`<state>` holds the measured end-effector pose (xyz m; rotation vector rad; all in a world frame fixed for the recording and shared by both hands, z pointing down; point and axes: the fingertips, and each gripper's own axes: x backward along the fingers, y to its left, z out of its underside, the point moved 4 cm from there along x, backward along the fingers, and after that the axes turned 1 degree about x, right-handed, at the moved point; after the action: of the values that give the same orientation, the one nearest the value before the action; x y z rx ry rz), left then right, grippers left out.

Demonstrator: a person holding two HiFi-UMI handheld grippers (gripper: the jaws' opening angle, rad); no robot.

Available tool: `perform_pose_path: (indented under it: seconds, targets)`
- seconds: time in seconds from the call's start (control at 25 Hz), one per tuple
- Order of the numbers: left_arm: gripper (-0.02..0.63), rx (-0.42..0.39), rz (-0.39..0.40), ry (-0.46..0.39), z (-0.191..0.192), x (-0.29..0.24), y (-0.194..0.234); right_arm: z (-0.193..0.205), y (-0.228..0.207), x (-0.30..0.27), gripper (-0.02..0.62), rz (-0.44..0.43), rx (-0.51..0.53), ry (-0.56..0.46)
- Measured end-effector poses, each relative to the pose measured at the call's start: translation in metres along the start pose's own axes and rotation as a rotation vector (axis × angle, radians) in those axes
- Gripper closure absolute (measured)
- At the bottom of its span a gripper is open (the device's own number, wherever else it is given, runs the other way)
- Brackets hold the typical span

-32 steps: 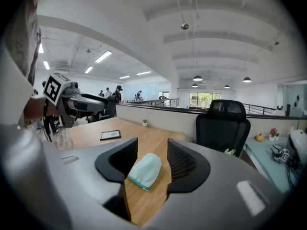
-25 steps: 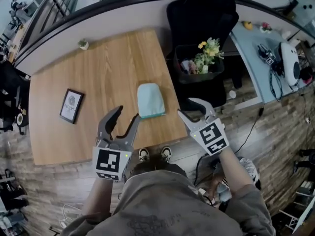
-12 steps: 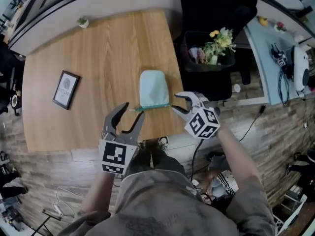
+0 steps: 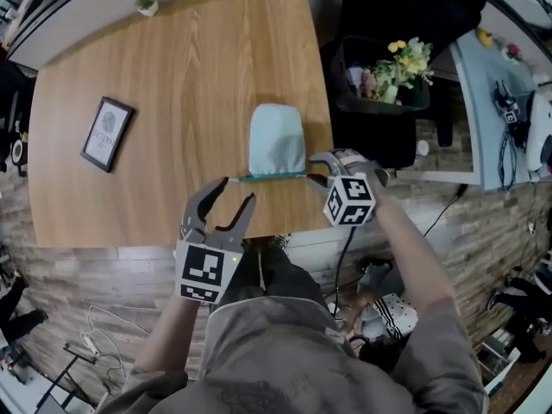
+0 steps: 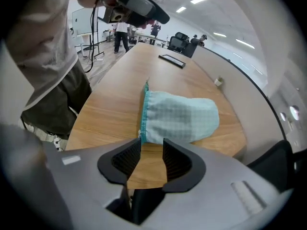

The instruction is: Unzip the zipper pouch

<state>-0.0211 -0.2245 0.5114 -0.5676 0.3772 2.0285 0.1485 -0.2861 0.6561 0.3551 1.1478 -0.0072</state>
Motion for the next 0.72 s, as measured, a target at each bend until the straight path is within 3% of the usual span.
perform_pose_path:
  seconds: [0.16, 0.36, 0.72]
  targets:
    - [0.405, 0.012, 0.004, 0.015, 0.009, -0.002, 0.0, 0.003, 0.002, -0.015, 0.485, -0.039, 0.035, 0.002]
    - [0.404, 0.03, -0.002, 0.037, 0.018, -0.002, 0.007, 0.0, 0.001, -0.025, 0.486, -0.079, 0.114, 0.001]
    - [0.405, 0.035, -0.002, 0.062, 0.026, -0.001, 0.01, -0.015, 0.019, -0.034, 0.487, -0.238, 0.109, -0.045]
